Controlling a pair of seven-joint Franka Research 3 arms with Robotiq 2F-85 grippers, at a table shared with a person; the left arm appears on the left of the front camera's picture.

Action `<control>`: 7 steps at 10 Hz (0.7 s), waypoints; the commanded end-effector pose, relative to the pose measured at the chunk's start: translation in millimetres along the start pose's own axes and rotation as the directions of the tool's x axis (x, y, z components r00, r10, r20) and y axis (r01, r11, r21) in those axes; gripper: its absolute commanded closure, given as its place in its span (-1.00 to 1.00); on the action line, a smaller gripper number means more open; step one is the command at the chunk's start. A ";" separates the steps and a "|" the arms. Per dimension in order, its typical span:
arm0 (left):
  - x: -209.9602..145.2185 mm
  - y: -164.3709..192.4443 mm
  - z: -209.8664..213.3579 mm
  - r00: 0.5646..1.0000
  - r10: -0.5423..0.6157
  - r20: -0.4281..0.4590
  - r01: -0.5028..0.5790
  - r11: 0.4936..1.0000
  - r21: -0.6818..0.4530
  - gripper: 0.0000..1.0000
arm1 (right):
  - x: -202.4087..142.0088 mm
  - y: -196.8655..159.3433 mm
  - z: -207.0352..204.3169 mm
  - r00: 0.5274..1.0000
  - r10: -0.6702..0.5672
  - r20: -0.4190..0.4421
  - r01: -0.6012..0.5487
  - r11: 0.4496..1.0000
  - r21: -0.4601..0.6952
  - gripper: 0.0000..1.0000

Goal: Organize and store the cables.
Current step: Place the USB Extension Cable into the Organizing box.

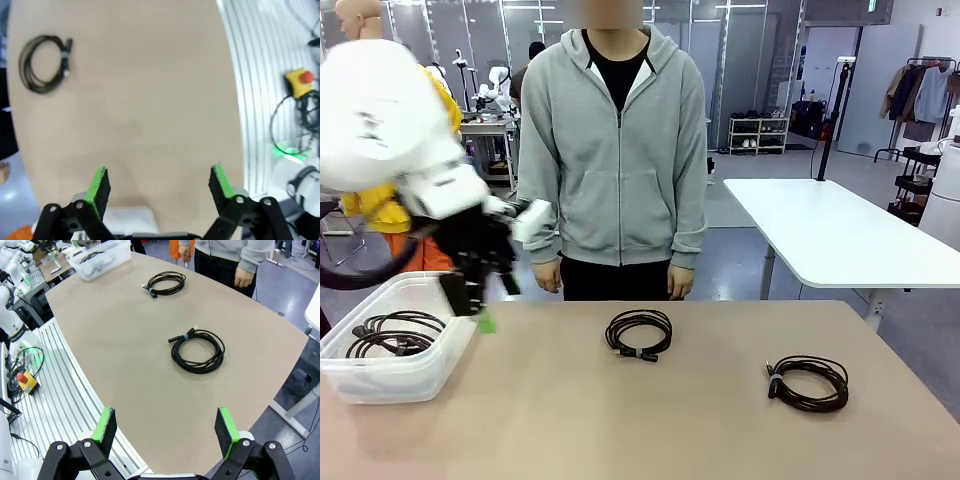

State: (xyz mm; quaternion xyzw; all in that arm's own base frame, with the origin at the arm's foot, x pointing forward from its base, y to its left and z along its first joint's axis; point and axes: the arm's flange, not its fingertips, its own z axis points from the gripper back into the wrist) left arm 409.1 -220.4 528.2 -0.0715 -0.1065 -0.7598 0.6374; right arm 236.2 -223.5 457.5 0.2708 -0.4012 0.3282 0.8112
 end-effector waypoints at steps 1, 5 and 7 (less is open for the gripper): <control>9.5 23.7 -7.7 1.000 0.017 -0.005 -0.017 1.000 0.010 -1.00 | -0.6 -0.1 1.1 1.000 0.019 0.015 -0.019 1.000 0.002 -1.00; 12.0 16.9 -17.8 1.000 -0.009 0.004 0.009 1.000 -0.010 -1.00 | -0.6 -0.1 1.1 1.000 0.019 0.015 -0.019 1.000 0.002 -1.00; 12.0 16.9 -17.8 1.000 -0.009 0.004 0.009 1.000 -0.010 -1.00 | -0.6 -0.1 1.1 1.000 0.019 0.015 -0.019 1.000 0.002 -1.00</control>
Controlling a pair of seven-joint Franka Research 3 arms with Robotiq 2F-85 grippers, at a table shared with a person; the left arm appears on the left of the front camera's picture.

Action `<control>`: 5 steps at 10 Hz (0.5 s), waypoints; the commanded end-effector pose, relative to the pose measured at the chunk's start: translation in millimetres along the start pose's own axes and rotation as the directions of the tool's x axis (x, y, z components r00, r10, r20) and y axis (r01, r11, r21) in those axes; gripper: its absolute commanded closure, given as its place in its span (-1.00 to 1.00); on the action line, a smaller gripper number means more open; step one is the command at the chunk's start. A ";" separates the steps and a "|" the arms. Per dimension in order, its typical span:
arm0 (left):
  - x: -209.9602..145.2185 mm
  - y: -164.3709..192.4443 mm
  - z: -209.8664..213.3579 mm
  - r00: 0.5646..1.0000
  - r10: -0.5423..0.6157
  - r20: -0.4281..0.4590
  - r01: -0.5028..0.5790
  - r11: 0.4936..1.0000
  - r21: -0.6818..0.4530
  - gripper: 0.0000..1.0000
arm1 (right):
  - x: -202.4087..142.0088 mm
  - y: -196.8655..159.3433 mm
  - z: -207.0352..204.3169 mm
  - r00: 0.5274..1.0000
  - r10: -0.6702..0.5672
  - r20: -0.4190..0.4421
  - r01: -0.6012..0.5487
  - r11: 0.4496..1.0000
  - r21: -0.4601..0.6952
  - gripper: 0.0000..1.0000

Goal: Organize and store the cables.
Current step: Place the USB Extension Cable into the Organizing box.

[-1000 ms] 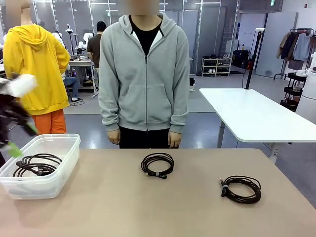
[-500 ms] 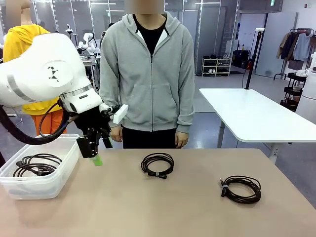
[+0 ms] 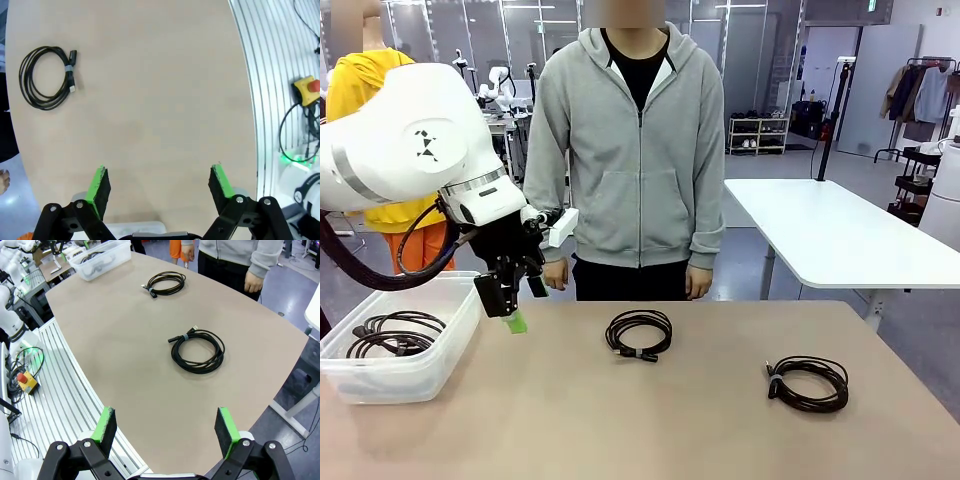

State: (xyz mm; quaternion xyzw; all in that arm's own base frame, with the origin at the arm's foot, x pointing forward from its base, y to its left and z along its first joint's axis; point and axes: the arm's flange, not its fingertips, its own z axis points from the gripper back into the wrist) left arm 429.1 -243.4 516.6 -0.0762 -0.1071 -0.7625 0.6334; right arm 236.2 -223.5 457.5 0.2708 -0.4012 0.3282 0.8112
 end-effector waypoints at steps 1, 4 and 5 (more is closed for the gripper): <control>0.0 0.5 -0.6 1.000 0.000 0.000 0.000 1.000 -0.001 -1.00 | -0.6 -0.1 1.1 1.000 0.019 0.015 -0.019 1.000 0.002 -1.00; 32.1 55.8 -52.2 0.992 0.054 -0.114 -0.054 0.999 0.005 -1.00 | -0.6 -0.1 1.1 1.000 0.019 0.015 -0.019 1.000 0.002 -1.00; 43.5 75.6 -66.0 0.972 0.140 -0.189 -0.134 0.990 0.048 -1.00 | -0.6 -0.1 1.1 1.000 0.019 0.015 -0.019 1.000 0.002 -1.00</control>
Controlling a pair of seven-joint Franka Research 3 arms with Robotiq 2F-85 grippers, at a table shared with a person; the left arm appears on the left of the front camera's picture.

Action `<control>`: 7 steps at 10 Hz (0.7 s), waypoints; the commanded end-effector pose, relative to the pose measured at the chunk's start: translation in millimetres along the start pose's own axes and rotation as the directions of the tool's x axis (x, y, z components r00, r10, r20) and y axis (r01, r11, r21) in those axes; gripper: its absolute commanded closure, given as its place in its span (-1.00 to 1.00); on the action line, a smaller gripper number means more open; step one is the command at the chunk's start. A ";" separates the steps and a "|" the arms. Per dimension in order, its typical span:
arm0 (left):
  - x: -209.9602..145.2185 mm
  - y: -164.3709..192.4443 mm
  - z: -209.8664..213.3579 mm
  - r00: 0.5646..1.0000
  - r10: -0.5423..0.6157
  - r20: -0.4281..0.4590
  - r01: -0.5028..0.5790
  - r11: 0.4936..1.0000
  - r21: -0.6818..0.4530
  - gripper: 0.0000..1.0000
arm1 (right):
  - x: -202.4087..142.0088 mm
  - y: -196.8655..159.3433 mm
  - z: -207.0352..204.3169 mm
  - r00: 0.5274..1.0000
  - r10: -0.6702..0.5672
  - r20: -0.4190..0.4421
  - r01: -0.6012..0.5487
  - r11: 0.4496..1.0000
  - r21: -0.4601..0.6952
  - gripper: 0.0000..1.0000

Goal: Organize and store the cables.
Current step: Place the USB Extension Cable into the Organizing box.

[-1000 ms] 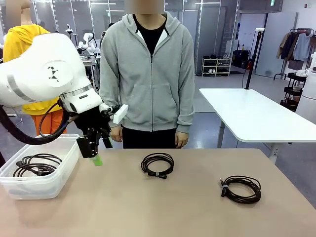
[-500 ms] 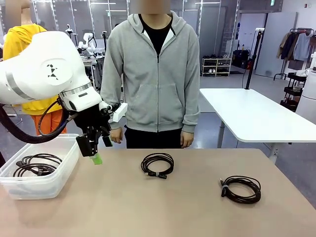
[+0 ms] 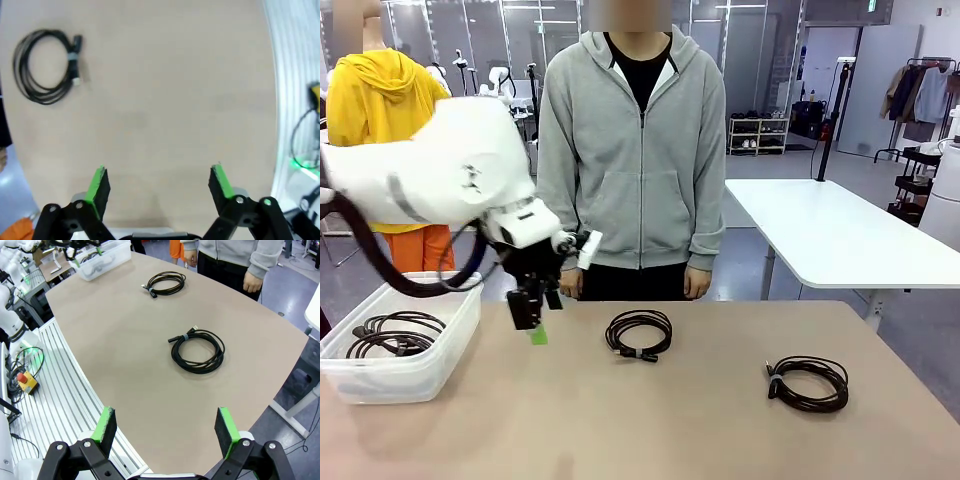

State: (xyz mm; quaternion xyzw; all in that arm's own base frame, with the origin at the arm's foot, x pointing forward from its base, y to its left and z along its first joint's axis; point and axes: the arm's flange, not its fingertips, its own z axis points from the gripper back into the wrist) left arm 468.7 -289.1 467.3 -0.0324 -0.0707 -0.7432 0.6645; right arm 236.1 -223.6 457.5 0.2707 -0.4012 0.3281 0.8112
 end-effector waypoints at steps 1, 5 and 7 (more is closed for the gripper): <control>33.9 41.8 -13.5 0.993 0.102 -0.061 -0.101 0.995 0.016 -1.00 | -0.6 -0.1 1.0 1.000 0.019 0.015 -0.019 1.000 0.003 -1.00; 99.4 82.2 -86.0 0.973 0.206 -0.108 -0.204 0.979 0.032 -1.00 | -0.6 -0.1 1.0 1.000 0.019 0.015 -0.019 1.000 0.003 -1.00; 118.4 96.7 -125.7 0.953 0.262 -0.149 -0.254 0.964 0.073 -1.00 | -0.6 -0.1 1.0 1.000 0.019 0.015 -0.019 1.000 0.003 -1.00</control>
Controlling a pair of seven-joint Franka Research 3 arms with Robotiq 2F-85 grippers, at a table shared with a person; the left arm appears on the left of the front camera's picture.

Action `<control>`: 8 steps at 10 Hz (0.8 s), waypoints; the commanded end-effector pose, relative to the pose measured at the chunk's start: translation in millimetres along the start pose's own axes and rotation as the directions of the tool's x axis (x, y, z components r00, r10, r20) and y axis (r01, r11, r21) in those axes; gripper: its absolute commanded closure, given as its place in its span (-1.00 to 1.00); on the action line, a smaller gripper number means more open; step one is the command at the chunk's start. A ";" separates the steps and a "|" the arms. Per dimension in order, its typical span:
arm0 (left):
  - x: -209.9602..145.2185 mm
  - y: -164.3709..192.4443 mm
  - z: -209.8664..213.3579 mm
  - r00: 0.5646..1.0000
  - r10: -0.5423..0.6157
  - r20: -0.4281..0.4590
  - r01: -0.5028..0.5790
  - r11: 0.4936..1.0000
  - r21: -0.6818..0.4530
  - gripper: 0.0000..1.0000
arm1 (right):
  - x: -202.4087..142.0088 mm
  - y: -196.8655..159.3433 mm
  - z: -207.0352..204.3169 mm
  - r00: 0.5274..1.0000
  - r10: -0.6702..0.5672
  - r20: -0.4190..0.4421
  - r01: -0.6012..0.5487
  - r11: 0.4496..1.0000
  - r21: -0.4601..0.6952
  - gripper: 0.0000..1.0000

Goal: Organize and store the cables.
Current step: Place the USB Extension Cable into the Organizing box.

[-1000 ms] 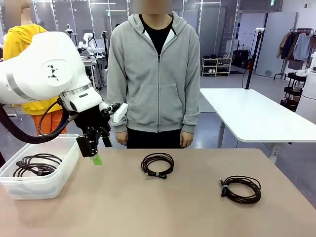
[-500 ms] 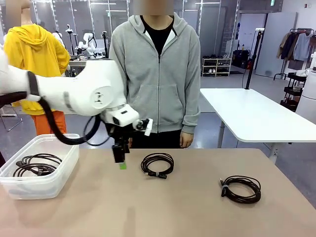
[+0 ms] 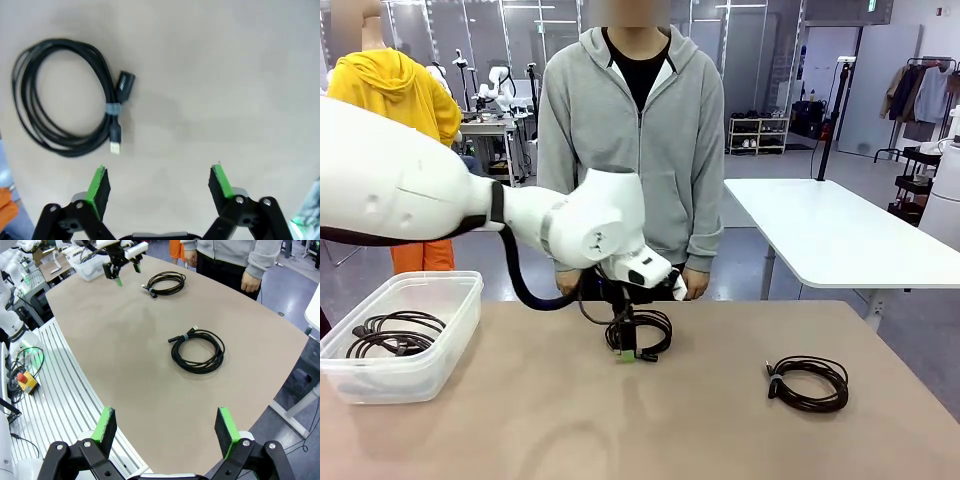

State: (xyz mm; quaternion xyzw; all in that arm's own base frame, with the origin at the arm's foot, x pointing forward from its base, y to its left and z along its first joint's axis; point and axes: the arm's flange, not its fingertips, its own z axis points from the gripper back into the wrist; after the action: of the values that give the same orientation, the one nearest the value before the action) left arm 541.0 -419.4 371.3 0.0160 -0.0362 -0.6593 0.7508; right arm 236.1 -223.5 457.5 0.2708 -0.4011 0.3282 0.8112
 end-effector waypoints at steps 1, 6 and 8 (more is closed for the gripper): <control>25.1 18.2 -23.0 1.000 0.009 -0.029 -0.009 1.000 0.006 -1.00 | -0.6 -0.1 1.0 1.000 0.019 0.015 -0.019 1.000 0.002 -1.00; 40.5 48.1 -43.3 0.999 -0.037 -0.036 0.037 0.999 0.019 -1.00 | -0.6 -0.1 1.0 1.000 0.019 0.015 -0.019 1.000 0.002 -1.00; 42.8 56.4 -47.2 0.995 -0.088 -0.050 0.085 0.995 -0.042 -1.00 | -0.6 -0.1 1.0 1.000 0.019 0.015 -0.019 1.000 0.002 -1.00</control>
State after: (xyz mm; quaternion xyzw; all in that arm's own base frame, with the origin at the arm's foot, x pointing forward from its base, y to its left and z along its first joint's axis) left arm 594.9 -448.8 328.2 0.0380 -0.0272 -0.6749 0.7364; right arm 236.1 -223.5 457.5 0.2708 -0.4011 0.3282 0.8112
